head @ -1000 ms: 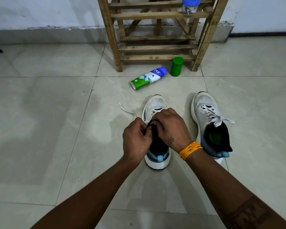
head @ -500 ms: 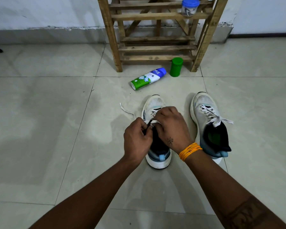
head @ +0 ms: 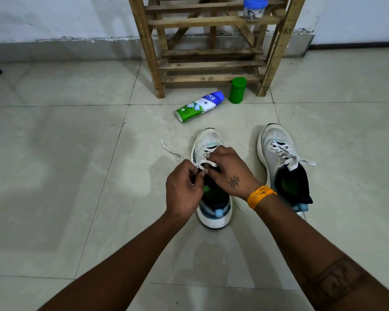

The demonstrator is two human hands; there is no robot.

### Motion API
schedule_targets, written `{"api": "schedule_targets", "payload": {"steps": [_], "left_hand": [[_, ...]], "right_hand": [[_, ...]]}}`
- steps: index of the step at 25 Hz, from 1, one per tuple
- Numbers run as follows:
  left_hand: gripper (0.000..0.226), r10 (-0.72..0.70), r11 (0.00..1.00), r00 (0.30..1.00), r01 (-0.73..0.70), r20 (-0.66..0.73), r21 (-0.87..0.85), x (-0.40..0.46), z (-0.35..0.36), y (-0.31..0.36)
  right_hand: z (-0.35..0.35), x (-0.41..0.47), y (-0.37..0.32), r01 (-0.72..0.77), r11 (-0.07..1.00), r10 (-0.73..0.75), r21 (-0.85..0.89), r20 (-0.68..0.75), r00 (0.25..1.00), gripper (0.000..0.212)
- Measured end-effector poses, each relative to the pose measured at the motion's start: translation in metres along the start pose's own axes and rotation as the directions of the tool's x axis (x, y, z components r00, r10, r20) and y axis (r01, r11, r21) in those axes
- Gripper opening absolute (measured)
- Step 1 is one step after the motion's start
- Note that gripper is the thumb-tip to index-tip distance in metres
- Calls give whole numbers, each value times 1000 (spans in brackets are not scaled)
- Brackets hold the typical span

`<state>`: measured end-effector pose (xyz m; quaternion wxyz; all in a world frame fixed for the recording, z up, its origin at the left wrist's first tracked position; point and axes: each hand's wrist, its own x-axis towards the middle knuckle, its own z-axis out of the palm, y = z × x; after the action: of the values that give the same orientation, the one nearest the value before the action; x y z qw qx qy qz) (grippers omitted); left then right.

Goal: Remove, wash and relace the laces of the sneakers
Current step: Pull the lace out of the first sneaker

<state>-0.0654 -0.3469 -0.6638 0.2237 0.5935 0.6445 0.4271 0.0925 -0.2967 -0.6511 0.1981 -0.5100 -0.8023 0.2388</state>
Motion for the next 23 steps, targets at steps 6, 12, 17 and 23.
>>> {"api": "schedule_targets", "payload": {"steps": [6, 12, 17, 23], "left_hand": [[22, 0, 998, 1000, 0, 4, 57, -4, 8, 10], [18, -8, 1000, 1000, 8, 16, 12, -5, 7, 5], [15, 7, 999, 1000, -6, 18, -43, -7, 7, 8], [22, -48, 998, 998, 49, -28, 48, -9, 8, 12]], "right_hand": [[7, -2, -11, -269, 961, 224, -68, -381, 897, 23], [-5, -29, -26, -72, 997, 53, -36, -382, 923, 46], [-4, -21, -21, -50, 954, -26, -297, -245, 969, 18], [14, -26, -21, -140, 987, 98, -76, -402, 910, 17]]}}
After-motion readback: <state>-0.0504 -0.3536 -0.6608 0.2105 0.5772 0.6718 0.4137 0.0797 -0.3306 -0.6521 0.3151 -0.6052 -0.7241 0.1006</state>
